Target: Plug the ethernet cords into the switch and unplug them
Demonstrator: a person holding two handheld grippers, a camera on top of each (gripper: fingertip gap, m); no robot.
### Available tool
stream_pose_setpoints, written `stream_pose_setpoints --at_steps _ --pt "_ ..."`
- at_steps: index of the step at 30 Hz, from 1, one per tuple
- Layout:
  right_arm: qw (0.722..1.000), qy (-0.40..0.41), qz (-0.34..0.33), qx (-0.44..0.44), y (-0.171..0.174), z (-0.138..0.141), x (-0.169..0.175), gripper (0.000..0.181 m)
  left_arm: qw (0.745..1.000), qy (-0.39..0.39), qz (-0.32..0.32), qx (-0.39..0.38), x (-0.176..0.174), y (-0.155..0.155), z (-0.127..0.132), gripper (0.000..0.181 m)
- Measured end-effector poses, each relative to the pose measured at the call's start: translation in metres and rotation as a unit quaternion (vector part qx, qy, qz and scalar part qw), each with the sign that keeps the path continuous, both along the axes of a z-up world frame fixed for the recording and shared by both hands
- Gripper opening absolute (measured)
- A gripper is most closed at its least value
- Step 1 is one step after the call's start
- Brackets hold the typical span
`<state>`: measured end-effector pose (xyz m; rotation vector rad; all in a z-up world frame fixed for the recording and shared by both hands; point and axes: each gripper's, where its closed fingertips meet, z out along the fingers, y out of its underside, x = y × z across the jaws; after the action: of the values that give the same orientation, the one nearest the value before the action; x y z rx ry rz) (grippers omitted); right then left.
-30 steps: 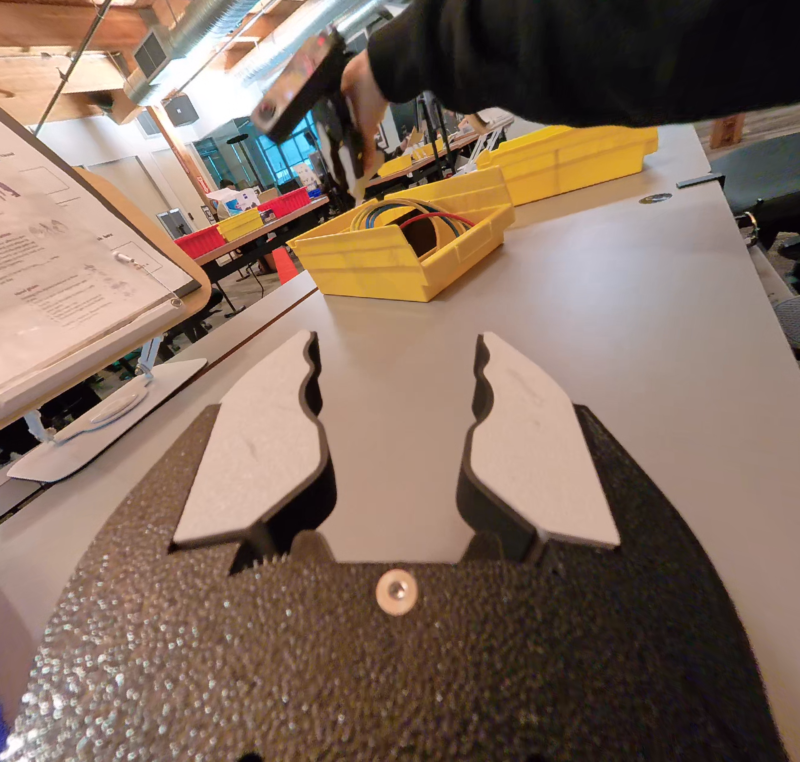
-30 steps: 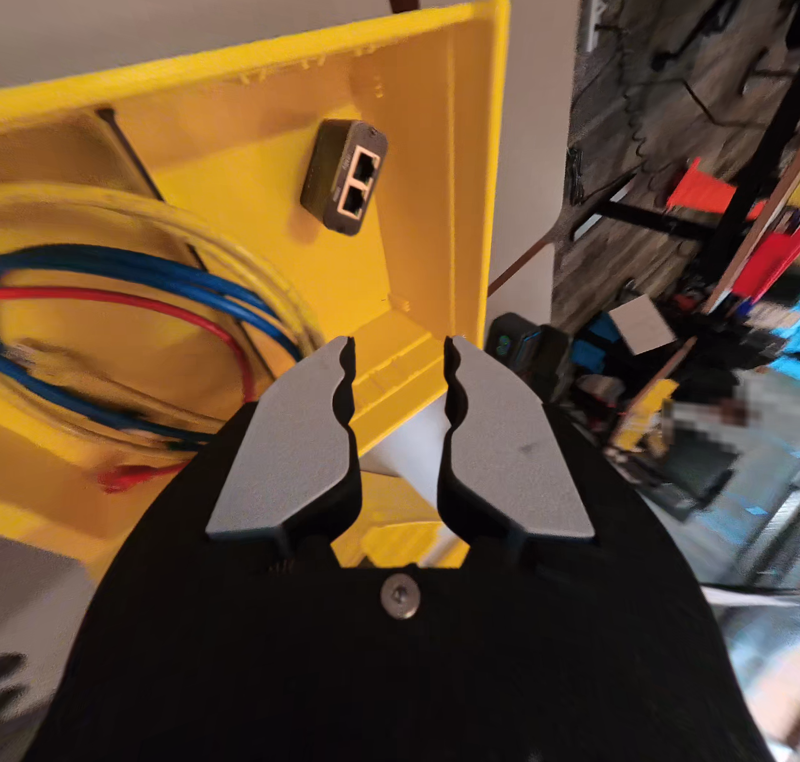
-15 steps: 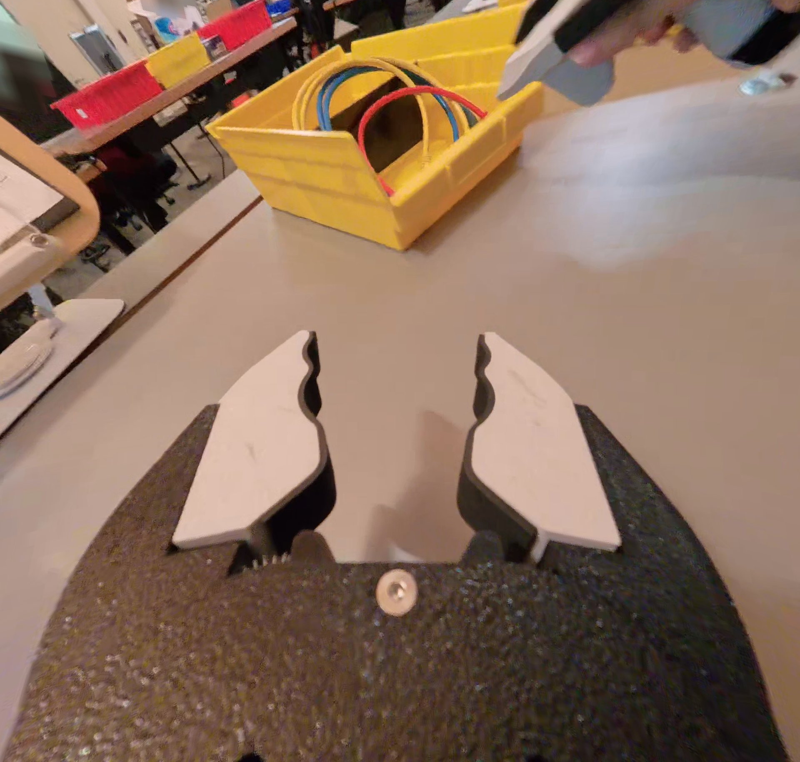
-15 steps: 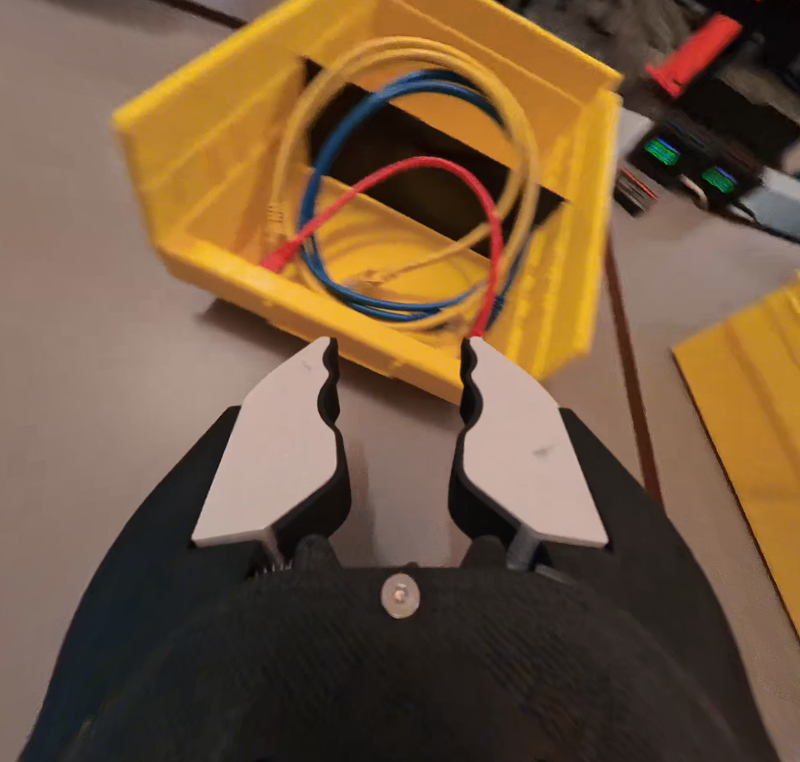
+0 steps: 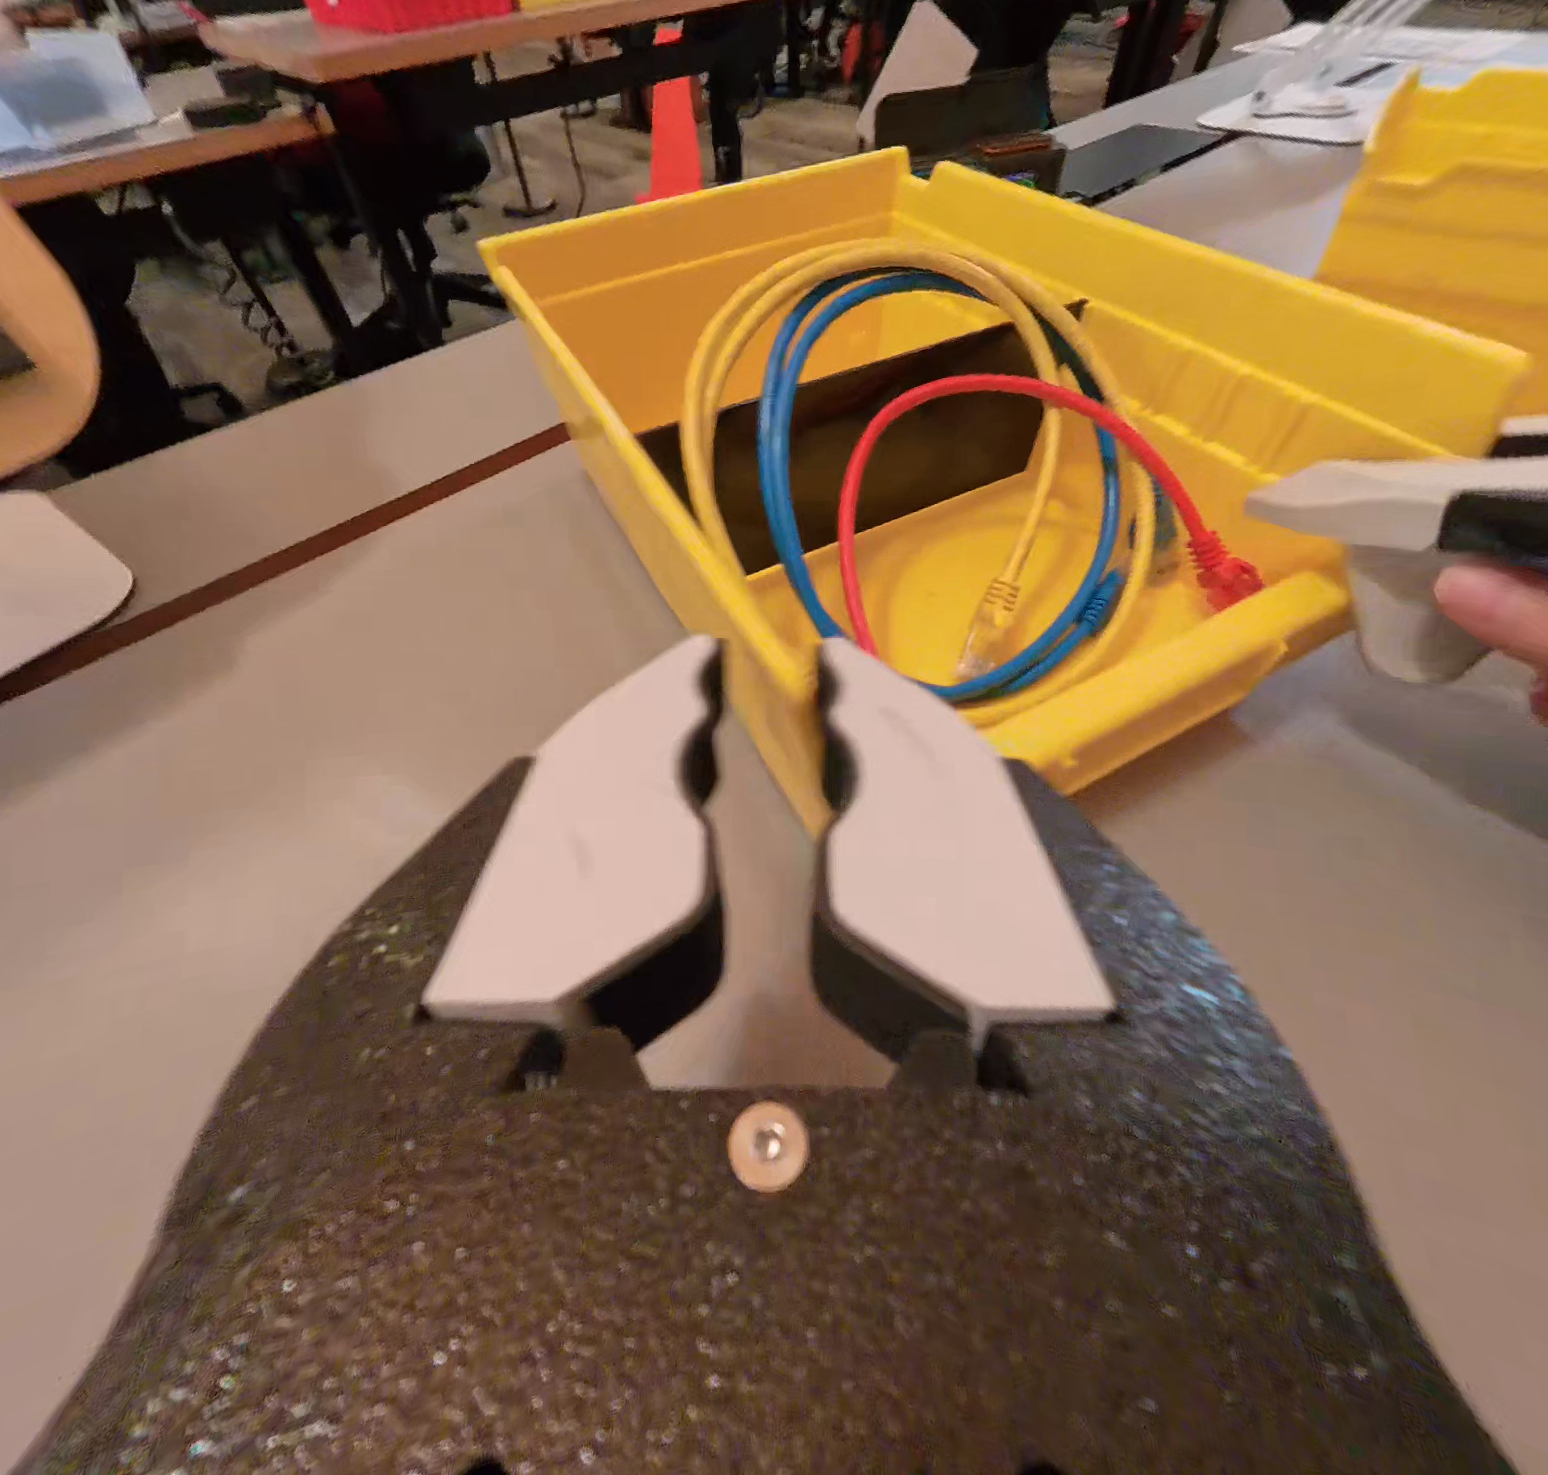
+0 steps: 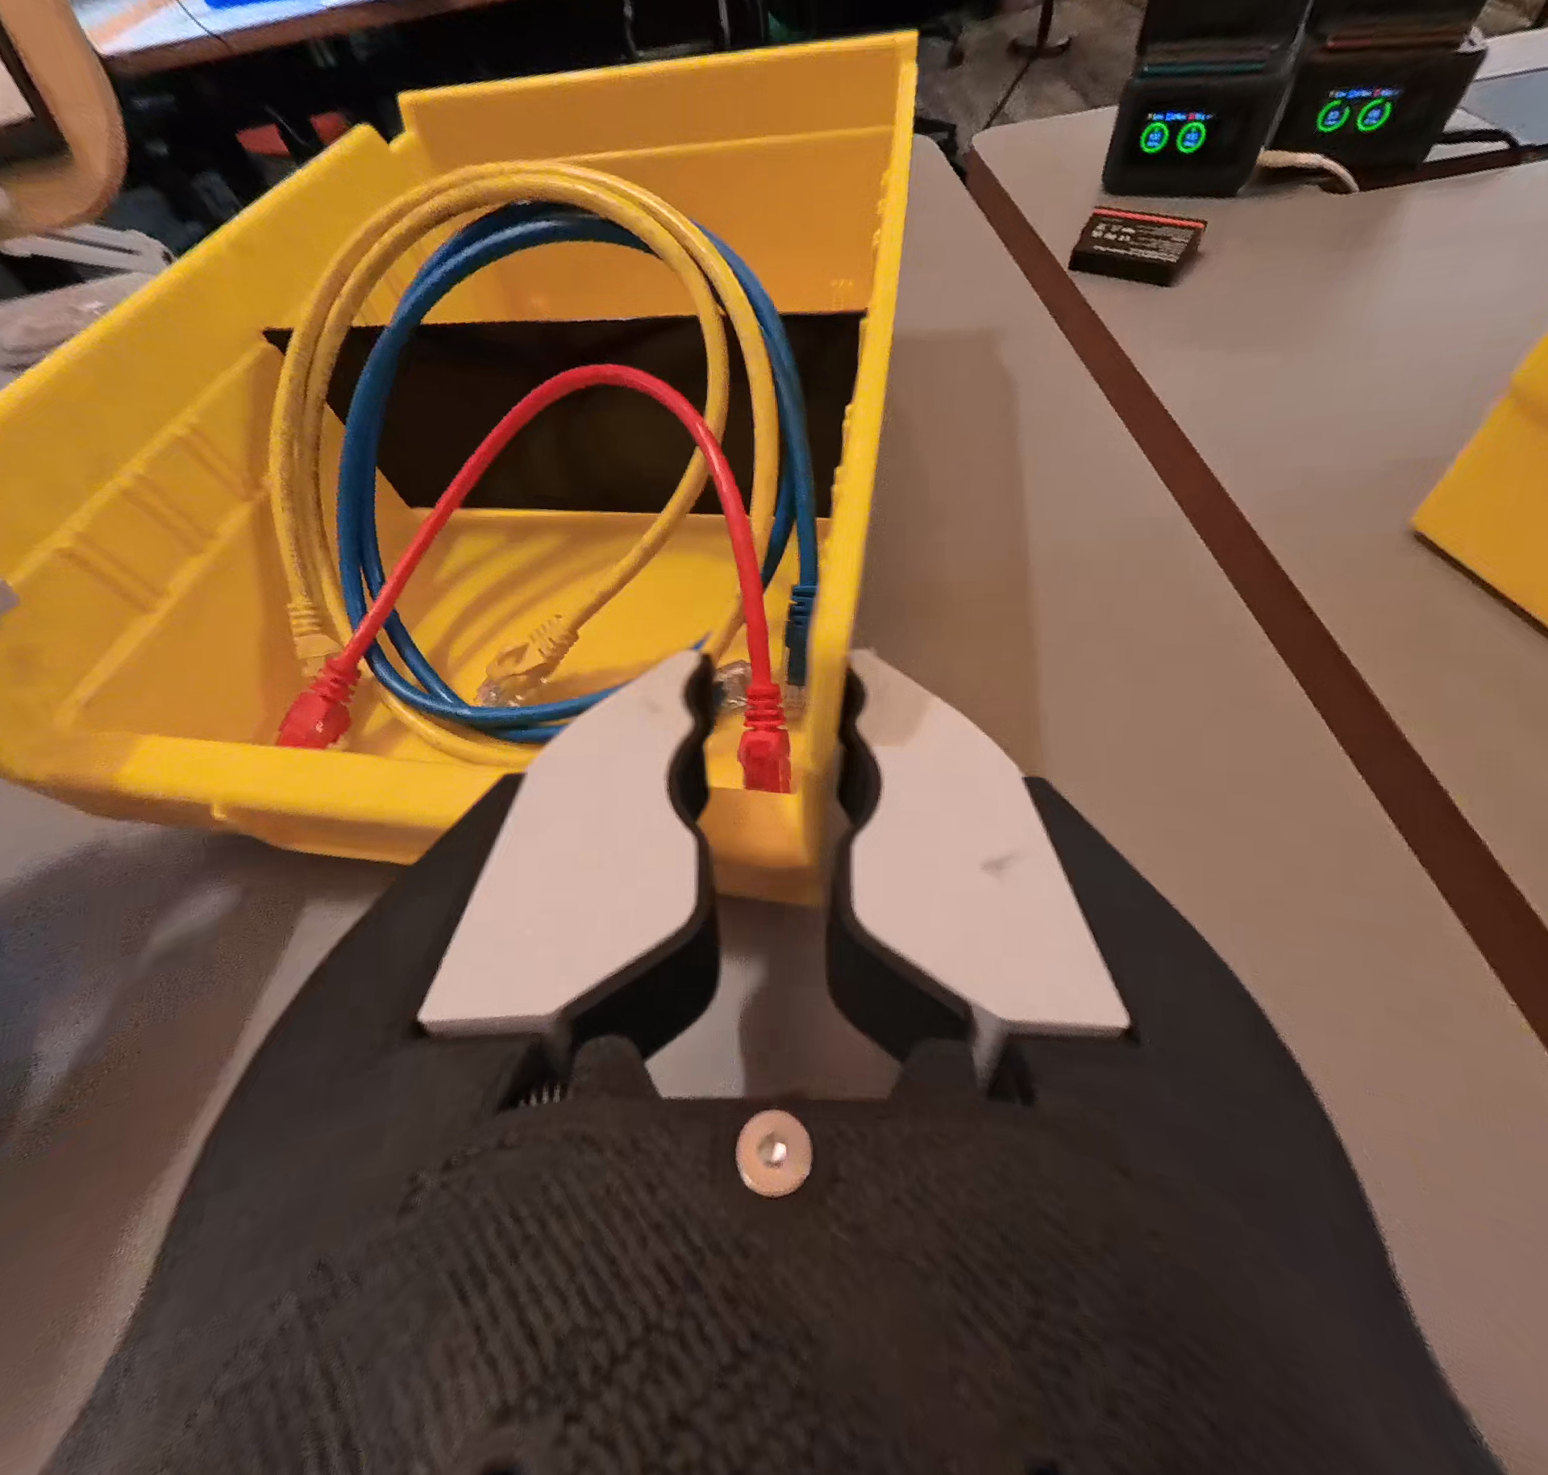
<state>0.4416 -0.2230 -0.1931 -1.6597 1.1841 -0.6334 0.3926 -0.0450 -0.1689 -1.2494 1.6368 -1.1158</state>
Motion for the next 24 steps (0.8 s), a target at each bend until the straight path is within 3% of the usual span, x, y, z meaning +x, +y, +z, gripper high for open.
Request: stream_pose_setpoints --at_steps 1,6,12,18,21,24 --pt "1.0 0.004 -0.001 -0.009 -0.002 0.0 -0.002 0.011 1.0 -0.012 0.013 0.017 0.001 0.006 0.0 0.011" --pt "0.991 0.005 0.008 -0.136 0.016 -0.001 -0.027 0.004 0.997 -0.037 0.026 0.065 -0.027 0.031 0.0 0.01" --pt "0.977 0.009 0.11 -0.182 0.109 -0.002 -0.096 0.008 0.995 -0.031 0.082 0.042 -0.108 0.123 0.0 0.009" --pt "0.943 -0.039 0.221 -0.244 0.197 -0.003 -0.205 0.014 0.989 -0.029 0.14 0.034 -0.222 0.206 0.0 0.007" --pt "0.934 -0.058 0.262 -0.237 0.24 -0.003 -0.227 0.016 0.982 -0.032 0.184 0.023 -0.252 0.243 0.001 0.007" --pt "0.926 -0.051 0.279 -0.25 0.265 -0.003 -0.234 0.025 0.984 -0.023 0.178 0.008 -0.263 0.261 0.0 0.007"
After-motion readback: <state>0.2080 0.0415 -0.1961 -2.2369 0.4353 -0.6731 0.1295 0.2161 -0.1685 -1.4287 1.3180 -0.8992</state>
